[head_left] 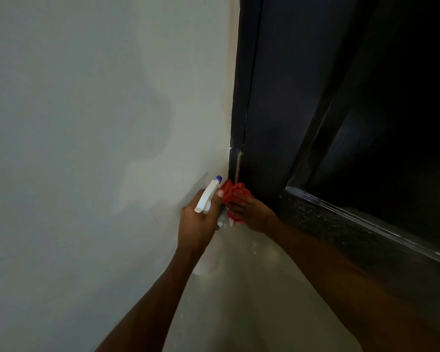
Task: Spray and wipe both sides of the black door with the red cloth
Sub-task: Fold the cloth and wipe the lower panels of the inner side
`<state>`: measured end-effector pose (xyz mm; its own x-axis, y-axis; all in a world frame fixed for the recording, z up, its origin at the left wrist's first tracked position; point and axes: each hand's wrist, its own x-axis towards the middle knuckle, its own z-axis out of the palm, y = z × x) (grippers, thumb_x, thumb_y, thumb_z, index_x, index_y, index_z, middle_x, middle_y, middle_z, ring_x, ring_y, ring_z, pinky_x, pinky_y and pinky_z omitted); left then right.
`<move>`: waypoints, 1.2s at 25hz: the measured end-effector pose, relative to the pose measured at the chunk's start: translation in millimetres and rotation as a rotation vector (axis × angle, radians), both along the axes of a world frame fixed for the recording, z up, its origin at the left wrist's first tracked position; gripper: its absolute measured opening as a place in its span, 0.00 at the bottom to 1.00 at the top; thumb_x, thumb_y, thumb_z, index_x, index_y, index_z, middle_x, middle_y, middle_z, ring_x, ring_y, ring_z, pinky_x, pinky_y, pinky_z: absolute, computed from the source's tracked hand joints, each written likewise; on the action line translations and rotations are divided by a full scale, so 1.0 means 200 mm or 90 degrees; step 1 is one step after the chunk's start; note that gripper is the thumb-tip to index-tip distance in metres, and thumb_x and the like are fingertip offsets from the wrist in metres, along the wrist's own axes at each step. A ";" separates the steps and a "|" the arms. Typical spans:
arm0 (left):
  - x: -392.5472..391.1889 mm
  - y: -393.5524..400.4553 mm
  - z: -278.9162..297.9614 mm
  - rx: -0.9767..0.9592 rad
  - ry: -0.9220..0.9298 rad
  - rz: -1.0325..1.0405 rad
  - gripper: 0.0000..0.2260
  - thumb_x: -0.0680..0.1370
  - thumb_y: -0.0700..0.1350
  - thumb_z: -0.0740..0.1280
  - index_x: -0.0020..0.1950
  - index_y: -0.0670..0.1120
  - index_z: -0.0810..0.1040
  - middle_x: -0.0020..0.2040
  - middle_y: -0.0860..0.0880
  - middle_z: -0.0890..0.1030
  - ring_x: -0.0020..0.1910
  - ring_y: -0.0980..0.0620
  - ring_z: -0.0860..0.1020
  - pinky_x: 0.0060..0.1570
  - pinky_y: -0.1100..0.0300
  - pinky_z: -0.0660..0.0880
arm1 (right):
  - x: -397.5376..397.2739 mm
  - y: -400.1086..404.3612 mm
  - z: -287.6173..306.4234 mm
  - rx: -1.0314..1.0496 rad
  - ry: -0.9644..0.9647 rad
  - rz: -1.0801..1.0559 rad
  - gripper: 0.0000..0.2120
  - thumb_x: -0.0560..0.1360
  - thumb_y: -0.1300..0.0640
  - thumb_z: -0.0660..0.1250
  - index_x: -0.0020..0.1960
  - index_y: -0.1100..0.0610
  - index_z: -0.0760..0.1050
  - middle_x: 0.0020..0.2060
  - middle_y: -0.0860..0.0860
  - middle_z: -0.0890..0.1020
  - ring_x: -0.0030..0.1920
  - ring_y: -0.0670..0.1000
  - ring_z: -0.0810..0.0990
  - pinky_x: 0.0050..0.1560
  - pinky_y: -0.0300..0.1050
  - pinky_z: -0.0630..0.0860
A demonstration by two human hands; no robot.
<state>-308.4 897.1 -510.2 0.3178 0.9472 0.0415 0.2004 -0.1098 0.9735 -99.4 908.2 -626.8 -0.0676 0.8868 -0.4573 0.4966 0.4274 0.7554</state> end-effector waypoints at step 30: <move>0.05 -0.38 0.16 -0.034 -0.015 -0.112 0.07 0.80 0.54 0.66 0.56 0.57 0.78 0.44 0.43 0.84 0.26 0.55 0.78 0.28 0.70 0.73 | 0.17 -0.39 0.45 0.315 0.207 -0.066 0.33 0.77 0.52 0.60 0.82 0.49 0.59 0.81 0.51 0.61 0.81 0.54 0.59 0.79 0.59 0.32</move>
<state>-299.3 821.6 -478.8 0.4789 0.8779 0.0011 0.1602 -0.0886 0.9831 -65.3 831.0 -537.8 -0.0364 0.9985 0.0411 0.7556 0.0006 0.6551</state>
